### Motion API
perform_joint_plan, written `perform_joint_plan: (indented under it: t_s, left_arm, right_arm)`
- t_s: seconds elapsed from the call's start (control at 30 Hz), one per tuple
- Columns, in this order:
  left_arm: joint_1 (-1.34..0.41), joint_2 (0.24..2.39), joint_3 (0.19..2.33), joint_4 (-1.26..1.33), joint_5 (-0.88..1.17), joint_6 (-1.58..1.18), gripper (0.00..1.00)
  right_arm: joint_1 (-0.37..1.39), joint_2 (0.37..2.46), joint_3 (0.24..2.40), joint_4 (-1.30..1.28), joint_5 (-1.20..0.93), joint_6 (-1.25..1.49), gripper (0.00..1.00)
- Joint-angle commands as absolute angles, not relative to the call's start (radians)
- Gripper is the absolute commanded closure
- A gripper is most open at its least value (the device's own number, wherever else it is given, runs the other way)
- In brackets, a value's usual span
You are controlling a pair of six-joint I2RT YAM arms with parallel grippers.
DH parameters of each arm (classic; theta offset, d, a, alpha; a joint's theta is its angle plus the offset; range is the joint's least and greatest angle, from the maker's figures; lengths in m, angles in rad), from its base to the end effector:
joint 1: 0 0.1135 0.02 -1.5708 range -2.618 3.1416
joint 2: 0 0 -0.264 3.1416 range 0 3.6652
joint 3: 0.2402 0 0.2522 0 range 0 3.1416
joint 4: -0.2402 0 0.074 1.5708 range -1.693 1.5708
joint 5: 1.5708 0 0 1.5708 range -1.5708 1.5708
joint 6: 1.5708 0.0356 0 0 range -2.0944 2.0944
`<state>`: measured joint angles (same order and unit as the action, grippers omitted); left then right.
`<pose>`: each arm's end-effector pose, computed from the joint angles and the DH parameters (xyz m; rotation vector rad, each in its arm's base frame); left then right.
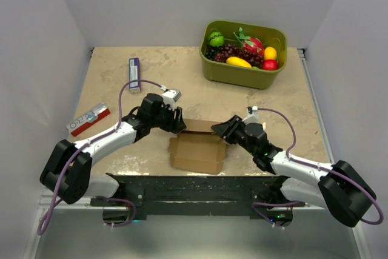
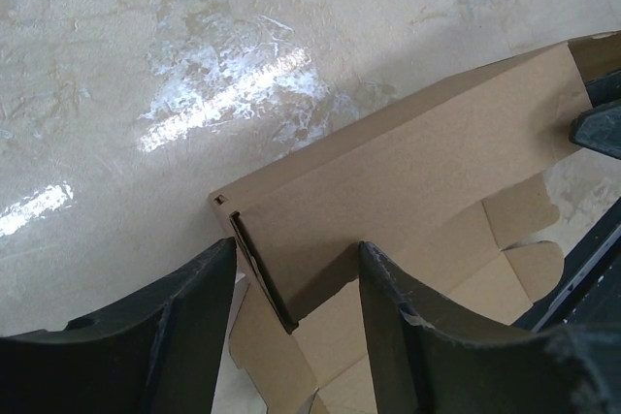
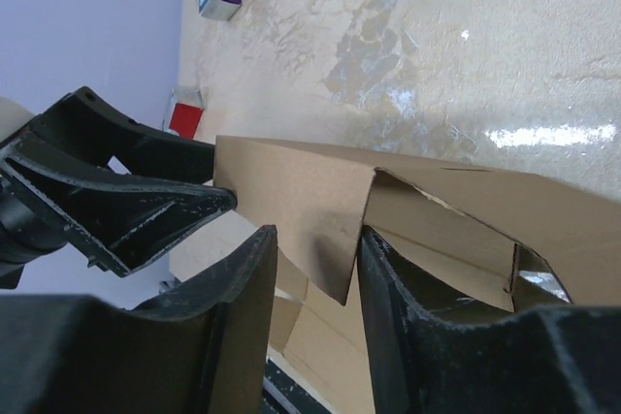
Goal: Fold the paper box
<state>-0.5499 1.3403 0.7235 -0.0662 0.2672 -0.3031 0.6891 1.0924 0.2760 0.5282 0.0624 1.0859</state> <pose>0.2323 -0.1534 0.2094 0.4350 2.2961 -0.7442 0.1673 0.1350 0.1793 0.4463 1.9800 1.1348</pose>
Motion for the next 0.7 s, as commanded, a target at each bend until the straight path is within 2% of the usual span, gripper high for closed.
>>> perform_joint_plan:
  t_s: [0.0,0.17,0.23,0.4,0.43,0.57,0.6,0.67]
  left_arm:
    - [-0.546,1.345,0.738,-0.074,0.298,-0.293,0.43]
    - [-0.546,1.344,0.738,-0.071,0.304,-0.296,0.43]
    - [-0.546,1.342,0.738,-0.069,0.305,-0.296,0.43]
    - [-0.548,1.341,0.738,-0.067,0.310,-0.298,0.43]
    - [-0.548,1.341,0.738,-0.067,0.310,-0.299,0.43]
    - [-0.548,1.342,0.738,-0.069,0.305,-0.299,0.43]
    - [-0.546,1.342,0.736,-0.069,0.305,-0.299,0.43]
    - [-0.546,1.344,0.738,-0.069,0.301,-0.299,0.43]
  right_arm:
    - [0.695,1.092,0.267,0.653,0.086,1.121,0.62]
    - [0.695,1.085,0.241,0.660,0.129,1.161,0.75]
    - [0.695,1.077,0.233,0.660,0.140,1.178,0.85]
    - [0.696,1.078,0.232,0.641,0.155,1.184,0.87]
    - [0.695,1.083,0.232,0.640,0.155,1.183,0.86]
    - [0.696,1.046,0.236,0.579,0.149,1.163,0.65]
    - [0.696,1.029,0.239,0.556,0.147,1.141,0.54]
    - [0.695,0.964,0.242,0.473,0.147,1.114,0.47]
